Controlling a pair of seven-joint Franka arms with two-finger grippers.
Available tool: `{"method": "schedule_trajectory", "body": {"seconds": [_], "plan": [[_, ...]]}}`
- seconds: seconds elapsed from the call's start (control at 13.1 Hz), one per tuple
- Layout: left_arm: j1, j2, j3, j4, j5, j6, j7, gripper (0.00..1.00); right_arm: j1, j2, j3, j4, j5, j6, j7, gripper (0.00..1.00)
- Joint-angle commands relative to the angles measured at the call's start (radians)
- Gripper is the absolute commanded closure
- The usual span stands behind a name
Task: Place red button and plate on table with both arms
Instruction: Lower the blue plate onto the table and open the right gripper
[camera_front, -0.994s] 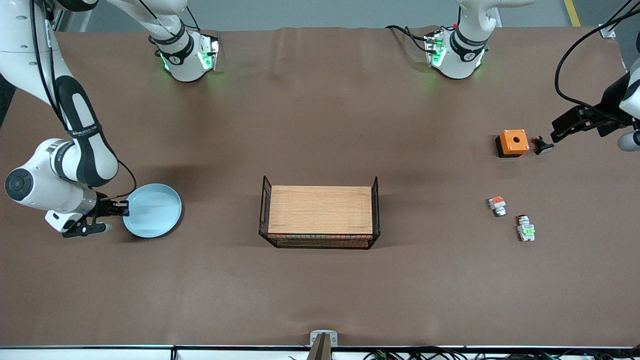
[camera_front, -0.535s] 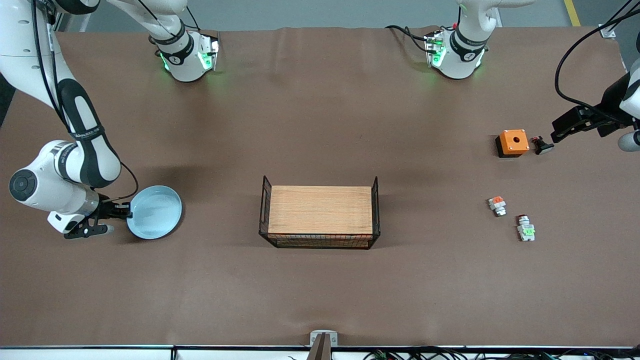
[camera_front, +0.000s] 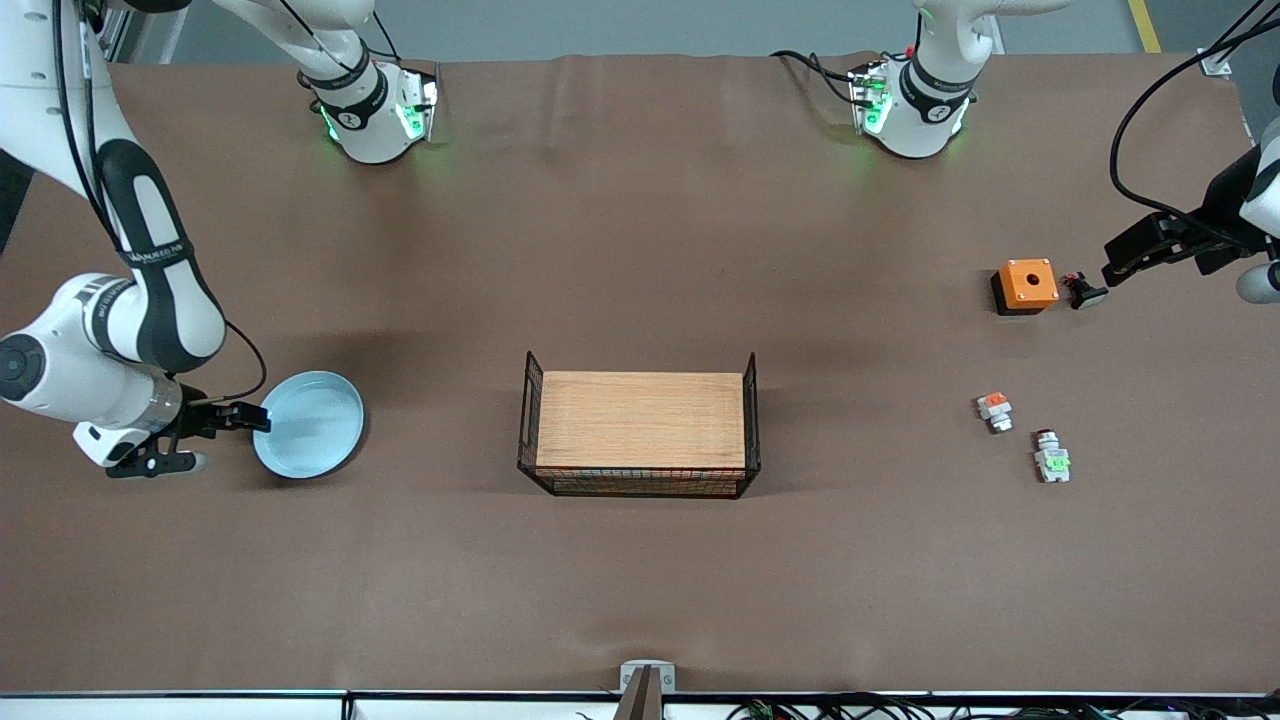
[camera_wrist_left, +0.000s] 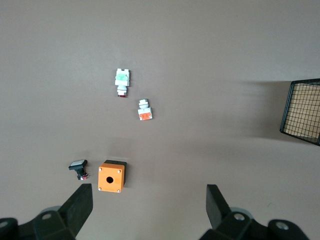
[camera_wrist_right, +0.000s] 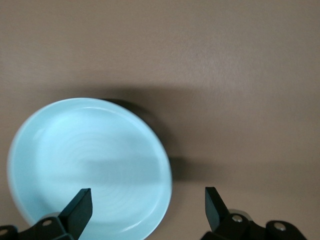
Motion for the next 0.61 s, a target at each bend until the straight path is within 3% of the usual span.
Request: {"method": "schedule_trajectory", "body": {"seconds": [0.0,0.23,0.54], "plan": [[0.004,-0.003,0.0,-0.005,-0.018,0.015,0.009,0.0,0.04,-0.113,0.006,-0.022,0.007,-0.106,0.15,0.01],[0.004,-0.003,0.0,-0.004,-0.018,0.025,0.009,0.0,0.105,-0.237,0.005,-0.025,0.002,-0.229,0.304,0.01],[0.001,-0.005,-0.001,-0.002,-0.021,0.029,0.006,0.0,0.142,-0.388,0.005,-0.02,-0.004,-0.323,0.31,0.0]]}}
